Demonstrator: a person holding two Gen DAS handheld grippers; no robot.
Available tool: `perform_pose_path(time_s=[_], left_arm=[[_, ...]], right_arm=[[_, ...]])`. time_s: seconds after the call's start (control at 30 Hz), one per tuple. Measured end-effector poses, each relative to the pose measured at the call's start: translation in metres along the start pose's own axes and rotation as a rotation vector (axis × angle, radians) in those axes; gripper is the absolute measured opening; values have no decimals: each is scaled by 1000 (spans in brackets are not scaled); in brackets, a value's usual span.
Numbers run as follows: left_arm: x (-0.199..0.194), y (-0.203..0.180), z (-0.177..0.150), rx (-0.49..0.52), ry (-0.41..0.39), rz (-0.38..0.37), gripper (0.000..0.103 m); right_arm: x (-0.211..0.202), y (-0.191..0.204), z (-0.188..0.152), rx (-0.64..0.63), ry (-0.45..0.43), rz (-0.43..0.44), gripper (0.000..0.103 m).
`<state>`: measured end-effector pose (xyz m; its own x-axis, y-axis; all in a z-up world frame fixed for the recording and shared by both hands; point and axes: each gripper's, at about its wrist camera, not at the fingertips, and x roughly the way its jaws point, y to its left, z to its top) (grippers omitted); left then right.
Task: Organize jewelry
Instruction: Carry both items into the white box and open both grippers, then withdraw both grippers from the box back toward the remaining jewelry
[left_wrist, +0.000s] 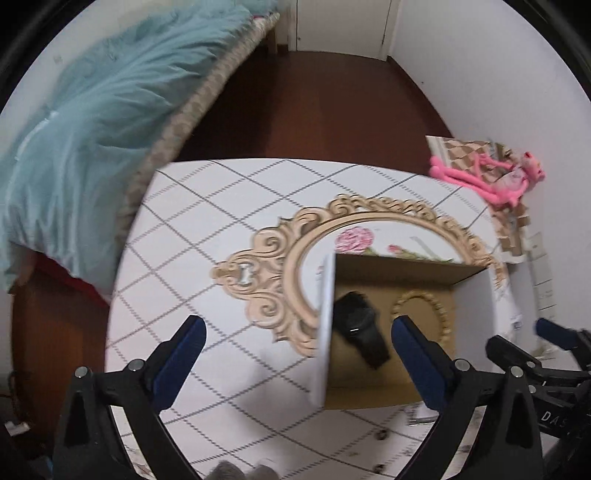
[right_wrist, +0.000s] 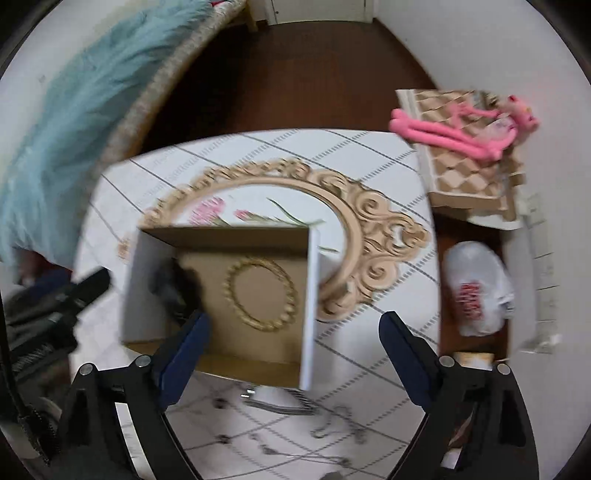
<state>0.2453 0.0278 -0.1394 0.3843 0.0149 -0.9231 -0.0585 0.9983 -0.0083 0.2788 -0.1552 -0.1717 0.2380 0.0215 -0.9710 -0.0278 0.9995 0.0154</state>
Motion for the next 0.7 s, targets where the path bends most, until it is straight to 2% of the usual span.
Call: perform_pose_path(time_s=[0.17,0.4,0.7], left_arm=[[9,3,-16,4,19,34,102],[0,8,-27,-14,0,68,102],[-36,7,-39,-14,-48,66,102]], right_arm=[[14,4,-17,7,15,-32,94],[10,9,-28,19,-15,-46,94],[-33,12,-42,21,-105,-61,94]])
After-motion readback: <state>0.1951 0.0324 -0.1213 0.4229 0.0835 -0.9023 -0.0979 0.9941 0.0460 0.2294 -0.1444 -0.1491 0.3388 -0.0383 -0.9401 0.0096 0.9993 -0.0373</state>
